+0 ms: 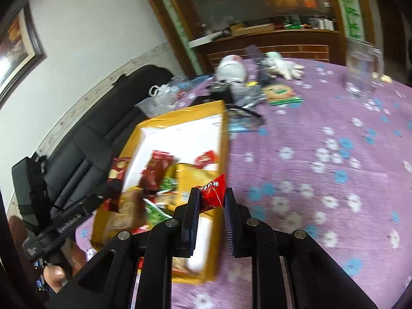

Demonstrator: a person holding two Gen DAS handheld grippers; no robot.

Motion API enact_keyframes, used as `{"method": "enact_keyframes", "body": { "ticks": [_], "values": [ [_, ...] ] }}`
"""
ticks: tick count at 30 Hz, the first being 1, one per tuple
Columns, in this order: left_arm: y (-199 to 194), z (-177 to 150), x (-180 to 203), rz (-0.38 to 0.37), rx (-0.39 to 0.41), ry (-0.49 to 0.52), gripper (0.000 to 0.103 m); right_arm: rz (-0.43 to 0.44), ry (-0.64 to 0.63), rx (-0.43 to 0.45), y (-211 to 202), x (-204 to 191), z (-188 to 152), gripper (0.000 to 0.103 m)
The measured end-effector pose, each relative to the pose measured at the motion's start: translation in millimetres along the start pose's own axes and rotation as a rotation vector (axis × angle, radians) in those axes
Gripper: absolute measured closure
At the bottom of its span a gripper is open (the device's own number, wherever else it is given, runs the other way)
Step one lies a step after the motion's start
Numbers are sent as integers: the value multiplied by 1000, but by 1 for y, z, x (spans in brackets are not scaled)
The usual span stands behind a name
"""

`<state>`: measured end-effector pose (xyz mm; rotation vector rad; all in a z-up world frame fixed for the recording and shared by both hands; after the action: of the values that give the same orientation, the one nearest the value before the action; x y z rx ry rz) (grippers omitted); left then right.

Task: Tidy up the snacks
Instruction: 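Carry the Golden Crown bar and red candy into the box with both tools, then hold the Golden Crown bar and red candy down inside the box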

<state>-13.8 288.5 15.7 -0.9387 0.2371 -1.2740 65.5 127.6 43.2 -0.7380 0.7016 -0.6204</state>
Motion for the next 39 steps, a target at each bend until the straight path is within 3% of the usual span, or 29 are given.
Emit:
{"method": "enact_keyframes", "body": {
  "ticks": [9, 12, 22, 39],
  "values": [
    [18, -13, -20, 16, -46, -10, 83, 45, -54, -40, 29, -39, -4, 85],
    [19, -12, -20, 5, -49, -19, 83, 51, -60, -66, 41, -43, -7, 85],
    [24, -17, -4, 66, -53, 77, 83, 62, -93, -78, 60, -55, -23, 85],
    [34, -18, -1, 84, -93, 99, 83, 59, -176, -93, 72, -69, -37, 85]
  ]
}}
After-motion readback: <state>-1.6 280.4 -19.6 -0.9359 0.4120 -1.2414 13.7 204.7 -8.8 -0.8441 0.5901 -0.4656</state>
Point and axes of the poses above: each gripper's, at about its wrist camera, not at the fingertips, and y roughly the way its jaws point, x to its right, z to its top, the point moved 7 cm from there along y, roughly the way its jaws point, and after that the axes turned 9 degrees about -x, right-handed, at the moved point
